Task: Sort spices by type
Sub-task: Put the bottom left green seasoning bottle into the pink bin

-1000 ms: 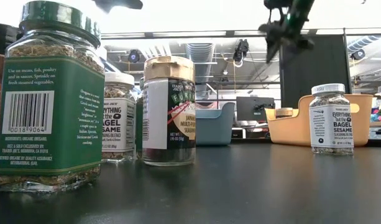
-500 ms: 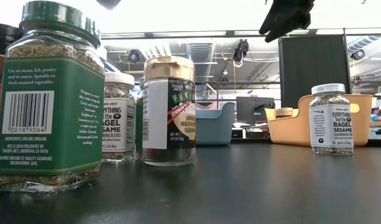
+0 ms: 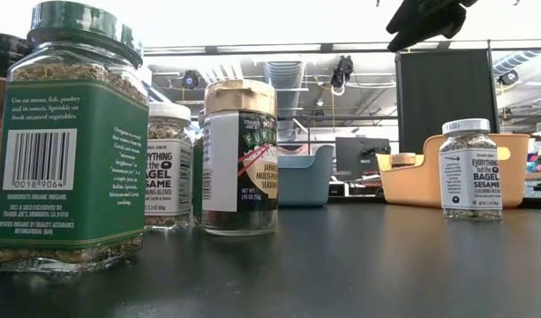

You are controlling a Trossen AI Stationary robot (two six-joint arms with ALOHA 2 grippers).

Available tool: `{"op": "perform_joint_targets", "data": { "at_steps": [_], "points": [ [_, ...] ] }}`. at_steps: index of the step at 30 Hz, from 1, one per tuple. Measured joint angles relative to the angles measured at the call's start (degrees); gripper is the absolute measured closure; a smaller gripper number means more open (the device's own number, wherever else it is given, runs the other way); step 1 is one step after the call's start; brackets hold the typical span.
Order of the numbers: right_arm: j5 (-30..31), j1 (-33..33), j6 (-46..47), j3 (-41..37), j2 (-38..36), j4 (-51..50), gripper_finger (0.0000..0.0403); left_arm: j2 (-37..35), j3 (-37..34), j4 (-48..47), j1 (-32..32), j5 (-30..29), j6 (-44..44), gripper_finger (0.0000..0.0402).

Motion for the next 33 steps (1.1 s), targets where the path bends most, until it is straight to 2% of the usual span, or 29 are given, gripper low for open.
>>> {"op": "perform_joint_targets", "data": {
  "at_steps": [7,12,16,22,29,33],
  "points": [
    [0.03,0.72,0.13,-0.19,0.06,-0.05,0.016,7.59,6.84,-9.35,-0.98,2.11,-2.98,0.0402],
    [0.09,0.7,-0.13,-0.23,0.06,-0.03,0.0168,9.91,7.71,-9.98,-0.95,4.85,-2.09,0.0394],
    [0.09,0.7,-0.17,-0.49,0.07,0.1,0.0169,10.69,7.74,-9.05,-1.02,7.02,-2.01,0.0366],
    [0.37,0.7,-0.26,-0.69,0.49,0.1,0.0158,12.1,7.82,-7.41,-1.06,10.39,-5.15,0.0281],
    [0.44,0.7,-0.3,-0.69,0.69,0.09,0.0142,13.72,7.82,-7.24,-1.06,10.37,-6.84,0.0147],
    [0.44,0.67,-0.31,-0.69,0.69,0.08,0.0135,13.75,7.82,-6.16,-1.04,10.65,-5.6,0.0093]
  ]
}}
